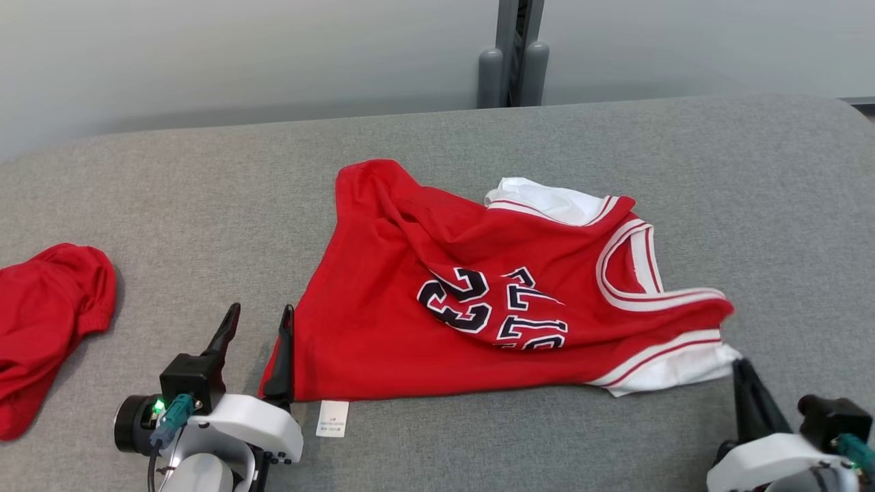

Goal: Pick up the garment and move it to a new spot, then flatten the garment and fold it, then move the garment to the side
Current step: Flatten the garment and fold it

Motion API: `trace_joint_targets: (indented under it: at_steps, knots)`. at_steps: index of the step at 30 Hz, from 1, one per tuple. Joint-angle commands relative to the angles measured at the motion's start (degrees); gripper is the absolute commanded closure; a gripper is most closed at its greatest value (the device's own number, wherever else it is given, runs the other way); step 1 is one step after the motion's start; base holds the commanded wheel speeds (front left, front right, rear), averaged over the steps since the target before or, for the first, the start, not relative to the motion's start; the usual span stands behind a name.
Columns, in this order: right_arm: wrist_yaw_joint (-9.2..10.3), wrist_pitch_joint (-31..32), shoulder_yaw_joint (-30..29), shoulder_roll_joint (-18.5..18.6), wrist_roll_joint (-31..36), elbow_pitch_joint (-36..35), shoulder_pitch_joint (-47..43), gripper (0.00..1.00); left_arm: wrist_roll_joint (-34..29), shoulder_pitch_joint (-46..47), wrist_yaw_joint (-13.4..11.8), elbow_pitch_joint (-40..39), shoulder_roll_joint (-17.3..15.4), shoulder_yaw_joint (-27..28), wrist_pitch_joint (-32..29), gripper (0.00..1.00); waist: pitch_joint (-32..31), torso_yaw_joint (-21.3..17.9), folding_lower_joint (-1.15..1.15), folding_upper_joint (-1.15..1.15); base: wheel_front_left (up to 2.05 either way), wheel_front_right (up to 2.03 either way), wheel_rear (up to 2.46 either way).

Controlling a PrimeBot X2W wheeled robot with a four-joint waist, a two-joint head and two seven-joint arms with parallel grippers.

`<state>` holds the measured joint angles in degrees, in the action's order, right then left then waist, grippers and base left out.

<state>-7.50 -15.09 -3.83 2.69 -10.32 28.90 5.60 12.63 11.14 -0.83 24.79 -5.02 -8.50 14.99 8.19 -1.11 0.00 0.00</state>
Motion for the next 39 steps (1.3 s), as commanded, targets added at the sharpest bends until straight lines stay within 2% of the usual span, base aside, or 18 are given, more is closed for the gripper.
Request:
trace_joint_targets:
  at_steps: [1, 11, 18, 25, 39]
  knots:
    - [0.02, -0.1, -0.7, 0.4, 0.2, -1.4, 0.3, 1.0, -0.2, 0.0, 0.3, 0.4, -0.3, 0.1, 0.3, 0.0, -0.1, -0.2, 0.0, 0.0, 0.0, 0.0, 0.0]
    - [0.02, -0.1, -4.8, 0.4, 0.8, -10.8, -1.4, 1.0, 0.2, -1.0, 1.8, 4.7, 0.0, -1.6, -0.1, 0.0, -0.9, 0.2, 0.0, 0.0, 0.0, 0.0, 0.0]
    - [0.02, -0.1, -4.2, 0.4, 0.9, -11.4, -2.1, 1.0, 1.5, -1.9, 3.9, 5.9, 0.0, -2.9, -1.9, 0.0, -1.4, 1.2, 0.0, 0.0, 0.0, 0.0, 0.0]
    - [0.02, -0.1, -3.6, 0.4, 1.1, -10.7, -2.5, 1.0, 3.5, -4.5, 5.8, 5.2, -0.6, -4.9, -8.2, 0.0, -2.1, 1.8, 0.0, 0.0, 0.0, 0.0, 0.0]
    - [0.02, -0.1, -2.3, 0.4, 1.4, -10.1, -2.8, 1.0, 6.6, -6.5, 5.2, 2.1, -0.8, -5.3, -16.9, 0.0, -2.5, 1.5, 0.0, 0.0, 0.0, 0.0, 0.0]
